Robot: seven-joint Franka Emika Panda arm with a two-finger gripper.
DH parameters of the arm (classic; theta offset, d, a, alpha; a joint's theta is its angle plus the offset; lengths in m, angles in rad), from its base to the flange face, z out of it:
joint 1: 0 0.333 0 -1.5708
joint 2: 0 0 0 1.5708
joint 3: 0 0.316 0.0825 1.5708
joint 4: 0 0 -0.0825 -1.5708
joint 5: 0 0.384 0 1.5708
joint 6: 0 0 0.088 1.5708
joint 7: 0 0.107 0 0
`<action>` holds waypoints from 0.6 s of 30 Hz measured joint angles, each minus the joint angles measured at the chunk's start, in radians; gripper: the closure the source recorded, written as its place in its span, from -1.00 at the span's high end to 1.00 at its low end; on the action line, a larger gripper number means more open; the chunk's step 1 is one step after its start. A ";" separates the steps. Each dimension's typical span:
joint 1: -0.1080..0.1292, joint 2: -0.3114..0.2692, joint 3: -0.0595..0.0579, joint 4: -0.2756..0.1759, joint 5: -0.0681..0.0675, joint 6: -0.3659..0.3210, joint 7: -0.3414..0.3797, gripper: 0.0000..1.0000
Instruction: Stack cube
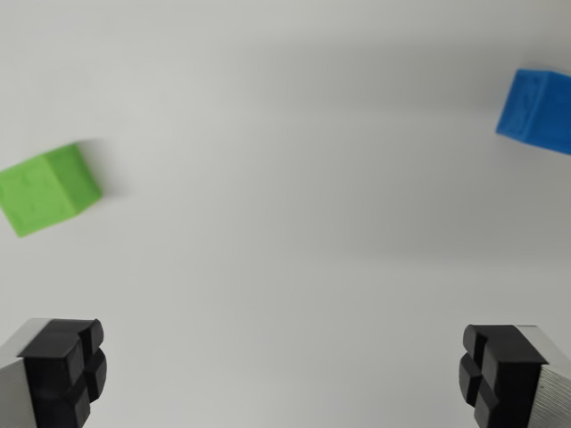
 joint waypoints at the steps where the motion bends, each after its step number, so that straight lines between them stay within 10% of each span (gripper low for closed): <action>1: 0.002 0.000 0.002 -0.003 0.000 0.004 0.000 1.00; 18: 0.043 0.008 0.031 -0.067 -0.002 0.079 -0.005 1.00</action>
